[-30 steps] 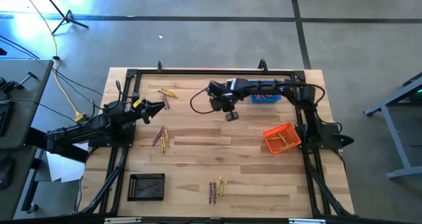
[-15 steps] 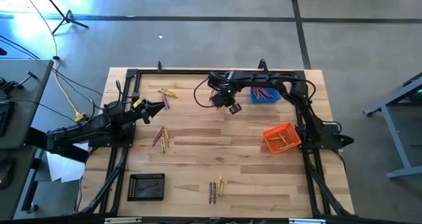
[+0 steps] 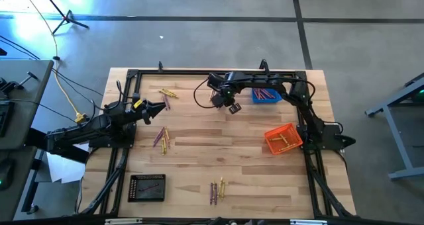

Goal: Sort crayons
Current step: Put the yellow crayon into the orange basket

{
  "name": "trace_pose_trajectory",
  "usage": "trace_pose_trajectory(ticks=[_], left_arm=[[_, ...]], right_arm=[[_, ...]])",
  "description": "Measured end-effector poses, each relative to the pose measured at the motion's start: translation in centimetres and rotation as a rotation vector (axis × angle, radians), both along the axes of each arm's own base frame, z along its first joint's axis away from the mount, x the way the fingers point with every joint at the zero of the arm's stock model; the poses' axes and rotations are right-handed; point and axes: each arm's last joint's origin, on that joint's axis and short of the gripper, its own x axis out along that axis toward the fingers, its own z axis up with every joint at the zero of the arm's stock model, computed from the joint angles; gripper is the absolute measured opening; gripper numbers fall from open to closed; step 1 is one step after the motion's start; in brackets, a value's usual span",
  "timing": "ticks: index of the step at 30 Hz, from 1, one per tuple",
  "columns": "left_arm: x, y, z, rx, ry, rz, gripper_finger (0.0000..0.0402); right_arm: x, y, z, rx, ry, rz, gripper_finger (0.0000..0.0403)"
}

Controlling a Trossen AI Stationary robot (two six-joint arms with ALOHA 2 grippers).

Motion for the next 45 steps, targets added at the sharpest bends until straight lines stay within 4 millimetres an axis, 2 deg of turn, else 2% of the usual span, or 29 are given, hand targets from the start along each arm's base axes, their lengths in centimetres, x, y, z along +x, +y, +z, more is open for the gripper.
trace_pose_trajectory(ticks=[17, 30, 37, 45], left_arm=[[0.0, 0.0, 0.0, 0.000, 0.000, 0.000, 0.0106], [0.0, 0.0, 0.0, 0.000, -0.001, 0.000, 0.0106], [0.0, 0.0, 0.0, 0.000, -0.001, 0.000, 0.0106], [0.0, 0.0, 0.0, 0.000, 0.000, 0.000, 0.0106]], right_arm=[[0.3, -0.3, 0.0, 0.011, -0.047, 0.004, 0.0062], [0.3, -0.9, -1.0, 0.034, -0.046, 0.023, 0.0062], [-0.3, -1.1, -1.1, 0.131, -0.040, 0.003, 0.0062], [-0.4, -1.5, -1.2, 0.138, -0.038, -0.031, 0.0062]])
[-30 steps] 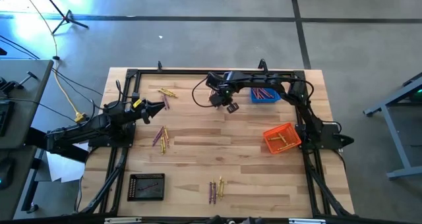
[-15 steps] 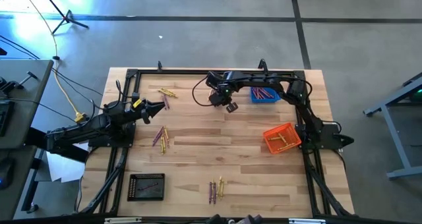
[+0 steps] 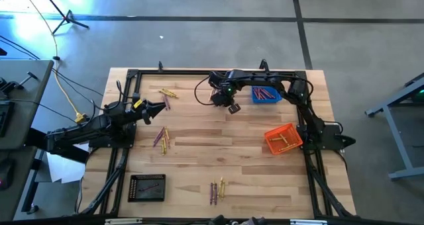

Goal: Sort crayons
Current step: Put the yellow crayon into the orange basket

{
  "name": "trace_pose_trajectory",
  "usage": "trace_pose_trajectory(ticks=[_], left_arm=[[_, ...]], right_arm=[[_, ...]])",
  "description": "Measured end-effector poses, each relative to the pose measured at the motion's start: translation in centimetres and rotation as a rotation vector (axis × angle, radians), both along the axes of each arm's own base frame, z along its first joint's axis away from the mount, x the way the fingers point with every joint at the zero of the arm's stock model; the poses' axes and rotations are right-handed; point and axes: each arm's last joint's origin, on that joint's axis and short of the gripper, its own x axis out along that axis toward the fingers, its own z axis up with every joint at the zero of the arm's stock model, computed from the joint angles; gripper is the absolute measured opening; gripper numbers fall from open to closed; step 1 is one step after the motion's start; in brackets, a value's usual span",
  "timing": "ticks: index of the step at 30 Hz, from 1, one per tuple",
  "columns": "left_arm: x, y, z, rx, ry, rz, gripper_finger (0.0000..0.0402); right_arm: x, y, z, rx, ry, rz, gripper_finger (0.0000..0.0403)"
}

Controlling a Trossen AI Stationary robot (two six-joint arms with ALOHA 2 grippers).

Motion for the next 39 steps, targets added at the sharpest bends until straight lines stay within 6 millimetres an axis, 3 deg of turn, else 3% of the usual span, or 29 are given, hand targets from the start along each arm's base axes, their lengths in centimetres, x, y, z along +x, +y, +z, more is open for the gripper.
trace_pose_trajectory(ticks=[7, 17, 29, 39], left_arm=[[0.0, 0.0, 0.0, 0.000, 0.000, 0.000, 0.0106], [0.0, 0.0, 0.0, 0.000, 0.000, 0.000, 0.0106], [0.0, 0.0, 0.0, 0.000, 0.000, 0.000, 0.0106], [0.0, 0.0, 0.0, 0.000, 0.000, 0.000, 0.0106]], right_arm=[[0.1, 0.7, 0.4, -0.002, 0.012, -0.004, 0.0062], [1.4, 0.7, 3.9, -0.026, -0.073, -0.033, 0.0062], [1.0, -0.9, 2.0, -0.008, -0.033, -0.068, 0.0062], [0.1, -2.2, 1.8, 0.010, -0.006, -0.110, 0.0062]])
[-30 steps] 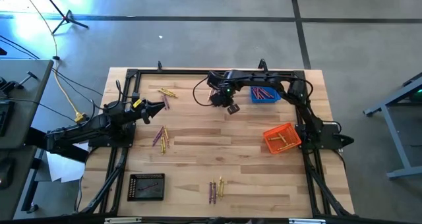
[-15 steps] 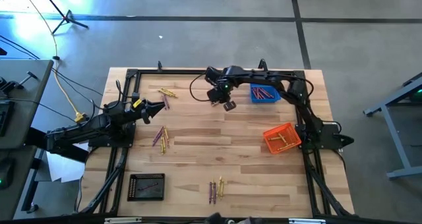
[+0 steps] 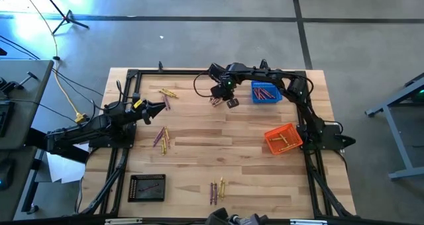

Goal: Sort crayons
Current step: Put the yellow crayon into the orange basket

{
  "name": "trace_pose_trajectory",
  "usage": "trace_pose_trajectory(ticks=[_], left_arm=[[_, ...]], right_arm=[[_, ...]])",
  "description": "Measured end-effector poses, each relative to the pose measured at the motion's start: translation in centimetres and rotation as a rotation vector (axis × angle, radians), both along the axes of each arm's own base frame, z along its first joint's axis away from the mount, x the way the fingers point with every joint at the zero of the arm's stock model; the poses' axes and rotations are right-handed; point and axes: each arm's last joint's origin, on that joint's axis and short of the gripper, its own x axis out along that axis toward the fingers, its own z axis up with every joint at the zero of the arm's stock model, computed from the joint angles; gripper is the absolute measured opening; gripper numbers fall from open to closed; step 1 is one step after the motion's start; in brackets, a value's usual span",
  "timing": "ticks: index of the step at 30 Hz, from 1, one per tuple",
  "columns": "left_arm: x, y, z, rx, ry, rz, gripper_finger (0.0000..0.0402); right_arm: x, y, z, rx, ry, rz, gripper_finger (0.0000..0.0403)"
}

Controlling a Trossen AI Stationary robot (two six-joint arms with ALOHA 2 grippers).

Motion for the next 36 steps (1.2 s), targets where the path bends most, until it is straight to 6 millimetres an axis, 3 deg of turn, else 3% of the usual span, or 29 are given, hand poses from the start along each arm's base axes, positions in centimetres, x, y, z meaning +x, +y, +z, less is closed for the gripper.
trace_pose_trajectory(ticks=[20, 25, 36], left_arm=[[0.0, 0.0, 0.0, 0.000, 0.000, 0.000, 0.0106], [0.0, 0.0, 0.0, 0.000, 0.000, 0.000, 0.0106], [0.0, 0.0, 0.0, 0.000, 0.000, 0.000, 0.0106]], right_arm=[[-0.6, -0.7, 0.0, 0.053, 0.002, -0.013, 0.0062], [-0.6, -0.9, -1.4, 0.071, 0.033, -0.002, 0.0062], [-1.2, -1.3, -1.2, 0.104, 0.059, -0.008, 0.0062]])
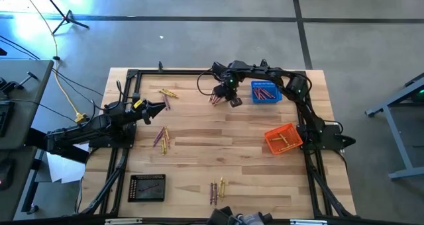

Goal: Sort crayons
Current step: Put the yellow crayon into the orange basket

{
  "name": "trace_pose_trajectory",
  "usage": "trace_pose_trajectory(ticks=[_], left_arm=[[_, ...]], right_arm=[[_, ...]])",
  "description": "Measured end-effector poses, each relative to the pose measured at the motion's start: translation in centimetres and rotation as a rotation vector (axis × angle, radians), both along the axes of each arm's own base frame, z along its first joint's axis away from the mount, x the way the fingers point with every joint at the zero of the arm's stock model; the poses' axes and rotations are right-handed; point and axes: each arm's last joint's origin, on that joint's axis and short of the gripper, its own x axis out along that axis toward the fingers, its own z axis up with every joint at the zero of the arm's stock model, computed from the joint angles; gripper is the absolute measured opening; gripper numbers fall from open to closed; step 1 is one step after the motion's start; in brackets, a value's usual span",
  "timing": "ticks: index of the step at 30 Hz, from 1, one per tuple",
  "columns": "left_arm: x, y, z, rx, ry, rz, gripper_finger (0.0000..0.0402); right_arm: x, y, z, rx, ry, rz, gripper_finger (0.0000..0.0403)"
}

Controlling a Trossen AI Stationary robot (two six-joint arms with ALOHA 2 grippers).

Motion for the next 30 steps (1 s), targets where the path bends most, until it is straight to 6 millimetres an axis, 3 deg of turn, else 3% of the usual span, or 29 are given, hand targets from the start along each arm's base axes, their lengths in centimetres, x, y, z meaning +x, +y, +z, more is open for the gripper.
trace_pose_trajectory(ticks=[13, 21, 30], left_arm=[[0.00, 0.00, 0.00, 0.000, 0.000, 0.000, 0.0106], [0.00, 0.00, 0.00, 0.000, 0.000, 0.000, 0.0106], [0.00, 0.00, 0.00, 0.000, 0.000, 0.000, 0.0106]], right_arm=[[-0.03, 0.03, -0.91, 0.032, 0.026, 0.002, 0.0061], [0.03, 0.06, -0.95, 0.053, 0.033, -0.089, 0.0010], [-0.95, 0.68, -0.74, 0.111, 0.141, -0.156, 0.0005]])
